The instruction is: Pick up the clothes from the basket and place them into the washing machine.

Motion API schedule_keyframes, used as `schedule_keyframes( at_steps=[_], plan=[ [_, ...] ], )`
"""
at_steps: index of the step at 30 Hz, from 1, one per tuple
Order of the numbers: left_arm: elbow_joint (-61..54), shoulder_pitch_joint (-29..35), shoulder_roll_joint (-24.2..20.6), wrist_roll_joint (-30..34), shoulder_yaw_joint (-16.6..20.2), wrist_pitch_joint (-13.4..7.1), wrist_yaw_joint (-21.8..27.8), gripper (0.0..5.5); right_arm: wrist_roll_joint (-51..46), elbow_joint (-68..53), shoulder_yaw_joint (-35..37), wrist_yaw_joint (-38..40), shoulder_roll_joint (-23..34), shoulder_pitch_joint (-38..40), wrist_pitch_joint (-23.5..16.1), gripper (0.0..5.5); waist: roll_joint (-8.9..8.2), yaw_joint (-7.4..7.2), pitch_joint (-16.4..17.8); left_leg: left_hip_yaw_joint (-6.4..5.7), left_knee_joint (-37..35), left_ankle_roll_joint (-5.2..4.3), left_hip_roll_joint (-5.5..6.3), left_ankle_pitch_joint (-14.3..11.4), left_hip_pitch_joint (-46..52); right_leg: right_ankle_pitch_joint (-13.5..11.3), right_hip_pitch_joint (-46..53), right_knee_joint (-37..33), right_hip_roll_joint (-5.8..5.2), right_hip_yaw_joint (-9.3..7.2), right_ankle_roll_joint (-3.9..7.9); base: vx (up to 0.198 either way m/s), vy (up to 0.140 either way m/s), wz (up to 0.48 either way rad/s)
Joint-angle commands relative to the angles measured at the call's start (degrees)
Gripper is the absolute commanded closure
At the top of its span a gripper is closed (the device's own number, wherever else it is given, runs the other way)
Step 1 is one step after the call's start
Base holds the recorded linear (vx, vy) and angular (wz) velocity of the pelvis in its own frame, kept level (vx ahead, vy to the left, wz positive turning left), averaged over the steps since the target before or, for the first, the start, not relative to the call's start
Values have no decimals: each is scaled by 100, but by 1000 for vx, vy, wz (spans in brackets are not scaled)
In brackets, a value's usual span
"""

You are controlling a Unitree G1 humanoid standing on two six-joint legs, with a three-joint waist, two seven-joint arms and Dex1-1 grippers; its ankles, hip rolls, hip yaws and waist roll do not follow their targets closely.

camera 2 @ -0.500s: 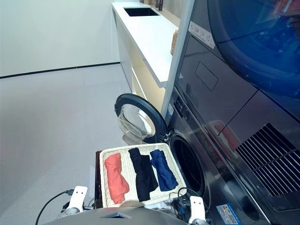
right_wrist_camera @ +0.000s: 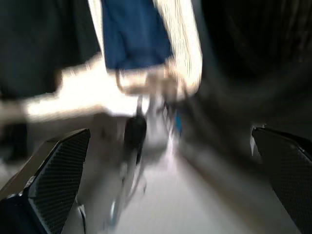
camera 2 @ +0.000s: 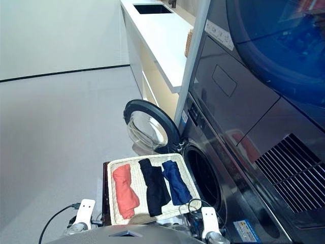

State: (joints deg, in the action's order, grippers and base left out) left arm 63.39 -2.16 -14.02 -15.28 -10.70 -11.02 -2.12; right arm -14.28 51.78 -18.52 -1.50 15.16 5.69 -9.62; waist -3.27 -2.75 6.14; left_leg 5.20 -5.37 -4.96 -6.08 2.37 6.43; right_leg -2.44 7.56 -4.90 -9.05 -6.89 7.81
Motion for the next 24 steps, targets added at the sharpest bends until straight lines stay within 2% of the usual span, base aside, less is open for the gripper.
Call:
schedule_keyframes(
  at_steps=[1, 2, 3, 6, 13, 19, 22, 24],
  plan=[
    [-732, 617, 334, -675, -260, -560, -274, 0, 12, -1057, -78, 201, 295, -488, -420, 0, 129, 216, 571, 132, 273, 95, 48, -392, 142, 440, -270, 744, -57, -55, 95, 0, 0, 0],
    [-732, 617, 334, -675, -260, -560, -274, 0, 12, -1057, -78, 201, 295, -488, -420, 0, 129, 216, 570, 132, 273, 95, 48, -393, 141, 440, -270, 744, -57, -55, 95, 0, 0, 0],
    [-1607, 548, 324, -1029, -423, -610, -321, 0, -128, -1548, -68, 246, 362, -526, -449, 0, 128, 206, 662, 103, 363, 103, 38, -395, 56, 443, -327, 795, -51, -47, 85, 0, 0, 0],
    [-2633, 594, 157, -1330, -593, -681, -279, 0, -351, -2422, -54, 261, 490, -646, -534, 0, 97, 188, 803, 79, 590, 106, 3, -433, -129, 463, -428, 882, -41, -22, 70, -17, -2, -18],
    [-3483, 1118, 47, -1419, -820, -774, -627, 0, -515, -3959, -128, 469, 682, -1113, -715, 0, -7, 124, 1244, 70, 1423, 55, -59, -612, -876, 492, -1034, 1284, 24, 184, 13, -85, -12, -21],
    [-3862, 1474, 37, -1348, -986, -832, -986, 0, 99, -4855, -589, 731, 831, -1956, -716, 0, -34, 71, 1632, 107, 1883, 67, -140, -712, -1425, 604, -1871, 2089, 114, 400, -56, -96, 9, -95],
    [-4000, 1705, 53, -1257, -1086, -888, -1184, 0, 108, -5096, -793, 872, 690, -2499, -752, 0, -54, 68, 1833, 71, 2235, 97, -115, -823, -1845, 618, -2326, 2430, 122, 527, -54, -156, 3, -128],
    [-4021, 1856, 107, -1255, -1115, -902, -1356, 0, 72, -5273, -906, 960, 578, -2806, -783, 0, -48, 60, 1959, 36, 2472, 90, -114, -865, -2155, 652, -2603, 2626, 88, 547, -64, -154, -15, -82]
  ],
)
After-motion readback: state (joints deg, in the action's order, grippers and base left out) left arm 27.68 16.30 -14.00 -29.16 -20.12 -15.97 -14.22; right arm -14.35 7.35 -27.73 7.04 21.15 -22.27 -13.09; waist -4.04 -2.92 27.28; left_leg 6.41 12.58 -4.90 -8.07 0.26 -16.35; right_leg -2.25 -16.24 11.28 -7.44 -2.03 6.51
